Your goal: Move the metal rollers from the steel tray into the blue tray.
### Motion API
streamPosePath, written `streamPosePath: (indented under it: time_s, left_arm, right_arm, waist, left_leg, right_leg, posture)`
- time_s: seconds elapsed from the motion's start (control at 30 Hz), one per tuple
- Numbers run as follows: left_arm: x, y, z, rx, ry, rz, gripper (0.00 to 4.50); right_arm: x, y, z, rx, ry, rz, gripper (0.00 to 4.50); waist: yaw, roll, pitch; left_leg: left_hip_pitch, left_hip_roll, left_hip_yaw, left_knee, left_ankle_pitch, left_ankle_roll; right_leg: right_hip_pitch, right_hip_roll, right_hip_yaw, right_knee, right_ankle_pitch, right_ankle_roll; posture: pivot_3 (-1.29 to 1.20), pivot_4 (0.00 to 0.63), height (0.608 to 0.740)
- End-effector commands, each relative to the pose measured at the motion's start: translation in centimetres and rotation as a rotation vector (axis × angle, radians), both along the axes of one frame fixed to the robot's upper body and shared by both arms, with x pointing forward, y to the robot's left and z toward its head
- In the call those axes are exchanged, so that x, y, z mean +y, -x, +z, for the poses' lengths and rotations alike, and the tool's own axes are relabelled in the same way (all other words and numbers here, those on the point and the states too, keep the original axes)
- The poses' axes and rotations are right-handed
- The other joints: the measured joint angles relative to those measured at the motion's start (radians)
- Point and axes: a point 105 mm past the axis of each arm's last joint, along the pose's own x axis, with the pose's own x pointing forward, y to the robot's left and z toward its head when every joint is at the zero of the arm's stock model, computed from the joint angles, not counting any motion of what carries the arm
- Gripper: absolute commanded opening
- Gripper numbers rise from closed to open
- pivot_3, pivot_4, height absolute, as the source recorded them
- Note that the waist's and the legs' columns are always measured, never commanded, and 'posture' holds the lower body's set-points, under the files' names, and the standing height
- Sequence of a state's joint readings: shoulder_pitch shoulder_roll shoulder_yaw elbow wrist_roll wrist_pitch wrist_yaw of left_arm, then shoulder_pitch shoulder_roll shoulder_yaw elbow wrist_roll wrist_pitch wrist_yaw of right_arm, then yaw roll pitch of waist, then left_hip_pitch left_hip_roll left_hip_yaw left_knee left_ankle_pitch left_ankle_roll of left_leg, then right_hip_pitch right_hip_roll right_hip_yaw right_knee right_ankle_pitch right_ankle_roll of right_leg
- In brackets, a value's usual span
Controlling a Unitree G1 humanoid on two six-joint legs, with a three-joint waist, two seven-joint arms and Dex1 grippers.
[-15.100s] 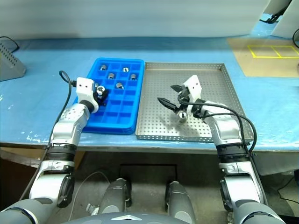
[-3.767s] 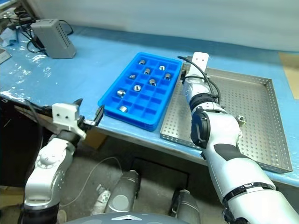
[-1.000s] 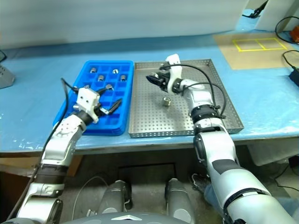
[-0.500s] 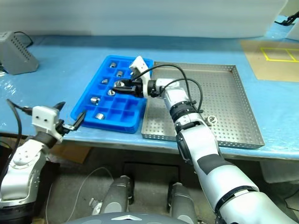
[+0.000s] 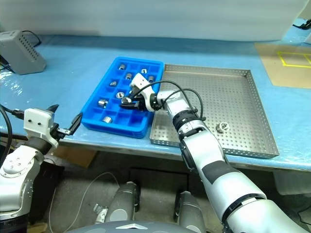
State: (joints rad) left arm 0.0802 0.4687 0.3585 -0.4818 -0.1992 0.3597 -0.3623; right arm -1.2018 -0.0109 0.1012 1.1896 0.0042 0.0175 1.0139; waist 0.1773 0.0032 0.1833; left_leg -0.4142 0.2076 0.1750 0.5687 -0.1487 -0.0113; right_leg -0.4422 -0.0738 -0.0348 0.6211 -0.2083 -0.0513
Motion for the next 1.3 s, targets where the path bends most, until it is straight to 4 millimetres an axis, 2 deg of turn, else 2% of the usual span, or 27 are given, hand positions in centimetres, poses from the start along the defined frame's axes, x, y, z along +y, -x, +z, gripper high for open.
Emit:
streamPosePath:
  time_s: [0.03,0.37,0.47,0.6,0.7,0.83,1.07,1.1,1.17,1.3]
  left_arm:
    - [-0.4,0.1,1.1,-0.036,-0.016,-0.009,4.13]
    - [-0.6,0.1,1.0,-0.026,-0.013,-0.016,4.13]
    - [-0.9,0.0,0.9,-0.022,-0.011,-0.026,4.13]
    - [-1.9,-0.6,0.1,0.010,0.003,-0.076,4.13]
    - [-3.3,-1.5,-0.2,0.020,0.020,-0.139,4.13]
    - [-6.1,-3.7,0.0,0.014,0.043,-0.262,4.13]
    - [-6.5,-4.5,0.0,0.007,0.046,-0.293,4.13]
    - [-7.6,-5.6,-0.2,0.010,0.055,-0.345,4.13]
    - [-9.3,-7.0,-0.5,0.015,0.061,-0.424,4.13]
    - [-10.5,-8.2,-0.8,0.006,0.066,-0.481,4.13]
  right_arm:
    - [0.8,-0.2,0.9,-0.049,-0.018,-0.018,1.66]
    - [1.7,-0.2,0.3,0.000,-0.058,-0.064,1.66]
    - [1.3,-1.0,0.2,-0.005,-0.053,-0.138,2.67]
    - [-0.2,-2.4,1.4,-0.030,-0.100,-0.241,3.99]
    - [-1.4,-3.1,2.2,-0.044,-0.128,-0.283,3.99]
    - [-4.5,-3.9,2.8,-0.065,-0.119,-0.319,3.99]
    - [-5.7,-4.1,2.8,-0.069,-0.103,-0.338,3.99]
    - [-8.3,-4.4,2.6,-0.078,-0.064,-0.360,3.99]
    - [-11.9,-4.5,2.3,-0.096,0.002,-0.406,3.99]
    - [-13.7,-4.3,2.0,-0.083,0.042,-0.456,3.99]
  waist:
    - [-0.002,0.000,0.000]
    - [-0.001,0.000,0.000]
    - [0.001,0.000,0.000]
    - [0.000,0.000,0.000]
    - [0.000,0.000,0.000]
    - [-0.006,0.000,0.000]
    - [-0.075,0.000,0.000]
    - [-0.083,0.000,0.000]
    - [-0.070,0.002,0.000]
    - [-0.098,0.001,0.000]
  left_leg:
    - [0.000,0.000,0.000,0.000,0.000,0.000]
    - [0.000,0.000,0.000,-0.002,0.001,-0.001]
    - [0.000,0.000,0.000,-0.002,0.001,-0.001]
    - [0.000,0.000,0.000,-0.002,0.001,-0.002]
    - [0.001,0.000,0.000,-0.002,0.001,-0.002]
    - [0.001,-0.001,0.001,-0.001,0.002,-0.002]
    - [0.001,-0.001,0.001,0.001,0.002,-0.003]
    - [0.001,-0.001,0.001,0.000,0.002,-0.003]
    - [0.000,-0.001,0.004,0.001,0.002,-0.002]
    - [0.000,-0.002,0.006,0.008,0.001,0.004]
  right_leg:
    - [0.000,0.000,0.000,0.000,0.000,0.000]
    - [-0.001,0.000,0.000,0.000,0.000,0.000]
    - [-0.001,0.000,0.000,0.000,0.000,0.000]
    - [0.000,0.000,0.000,0.000,0.000,0.000]
    - [0.000,0.000,0.000,0.001,0.000,0.000]
    - [0.001,0.000,0.001,0.002,0.000,0.000]
    - [0.000,0.001,0.001,0.003,0.000,0.000]
    - [0.000,0.001,0.000,0.003,0.000,0.000]
    - [0.001,0.001,-0.001,0.003,-0.001,0.000]
    - [0.005,0.000,0.003,0.003,0.000,0.002]
  posture:
    - [0.37,0.150,0.740]
    - [0.36,0.150,0.740]
    - [0.35,0.150,0.740]
    - [0.30,0.150,0.740]
    - [0.24,0.150,0.740]
    - [0.13,0.150,0.740]
    - [0.11,0.150,0.740]
    - [-0.07,0.150,0.740]
    - [-0.09,0.150,0.740]
    - [-0.13,0.150,0.740]
